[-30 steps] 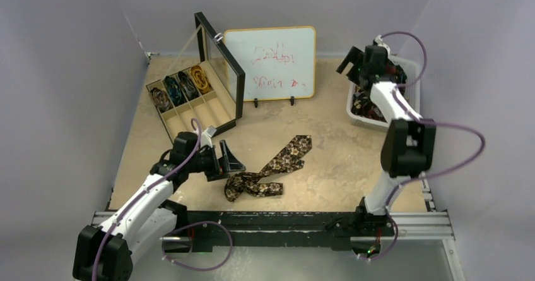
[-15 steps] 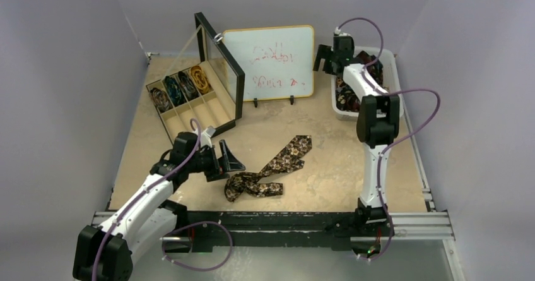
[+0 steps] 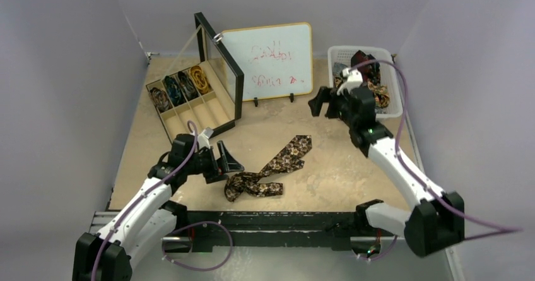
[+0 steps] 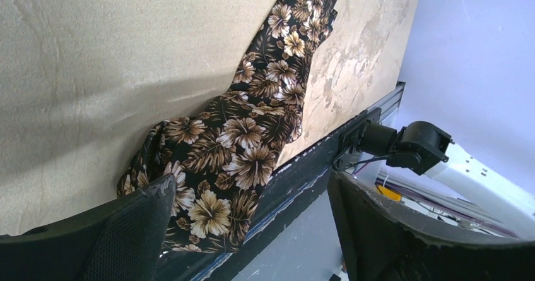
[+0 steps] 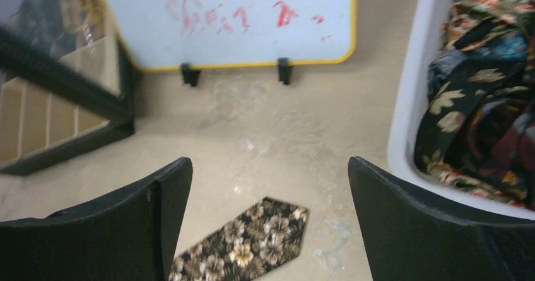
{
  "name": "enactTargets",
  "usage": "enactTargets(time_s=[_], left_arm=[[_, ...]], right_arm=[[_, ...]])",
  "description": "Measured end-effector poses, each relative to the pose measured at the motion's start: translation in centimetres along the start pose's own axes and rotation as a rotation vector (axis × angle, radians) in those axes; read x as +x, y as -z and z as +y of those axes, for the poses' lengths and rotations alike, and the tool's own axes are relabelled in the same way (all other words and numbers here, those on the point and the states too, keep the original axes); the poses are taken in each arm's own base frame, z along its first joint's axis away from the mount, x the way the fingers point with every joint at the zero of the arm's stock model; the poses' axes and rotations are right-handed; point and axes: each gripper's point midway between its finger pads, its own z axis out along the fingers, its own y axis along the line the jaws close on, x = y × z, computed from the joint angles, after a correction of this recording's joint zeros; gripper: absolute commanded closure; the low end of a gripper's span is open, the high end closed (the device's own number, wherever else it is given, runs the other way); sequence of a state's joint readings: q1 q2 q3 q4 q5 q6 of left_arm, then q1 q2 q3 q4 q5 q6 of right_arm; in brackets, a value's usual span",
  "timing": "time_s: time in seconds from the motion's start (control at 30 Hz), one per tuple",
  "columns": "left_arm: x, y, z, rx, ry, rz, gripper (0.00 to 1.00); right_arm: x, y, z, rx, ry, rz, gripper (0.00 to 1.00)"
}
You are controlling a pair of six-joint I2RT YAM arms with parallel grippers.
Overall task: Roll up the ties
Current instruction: Flatten out the tie at the center of the board.
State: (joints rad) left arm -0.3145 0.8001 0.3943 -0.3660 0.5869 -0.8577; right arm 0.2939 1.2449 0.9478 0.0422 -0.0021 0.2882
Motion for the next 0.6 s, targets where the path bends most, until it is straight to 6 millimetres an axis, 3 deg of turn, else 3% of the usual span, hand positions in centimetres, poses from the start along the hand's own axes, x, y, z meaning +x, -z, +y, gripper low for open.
enactTargets(time_s=[0.13,0.3,0.4,0.47,0.5,0.6], left_arm=[[0.0,0.1,-0.2,0.004,0.014,-0.003,0.13],[0.3,0.1,0.1,0.002,0.033,-0.002,0.13],[0.5,0.2,0.3,-0.009,0.046,-0.001,0.13],[0.4,0.3,0.3,-0.010,0.046,-0.010,0.13],[0.4,0.3,0.3,-0.011,0.046,-0.014,0.13],[0.4,0.5,0.4,-0.018,0.049,-0.019,0.13]], right_arm=[[4.1,3.4,2.5,-0.174,0.050,-0.020,0.05],[11.3,7.3,11.9,-0.578,0.327,0.053,0.03],[14.6,8.2,15.4,-0.719,0.528,0.091,0.03],[17.3,8.3,16.4,-0.776,0.677,0.128,0.04],[18.9,8.3,16.3,-0.800,0.762,0.158,0.04],[21.3,8.1,15.3,-0.830,0.920,0.197,0.10]])
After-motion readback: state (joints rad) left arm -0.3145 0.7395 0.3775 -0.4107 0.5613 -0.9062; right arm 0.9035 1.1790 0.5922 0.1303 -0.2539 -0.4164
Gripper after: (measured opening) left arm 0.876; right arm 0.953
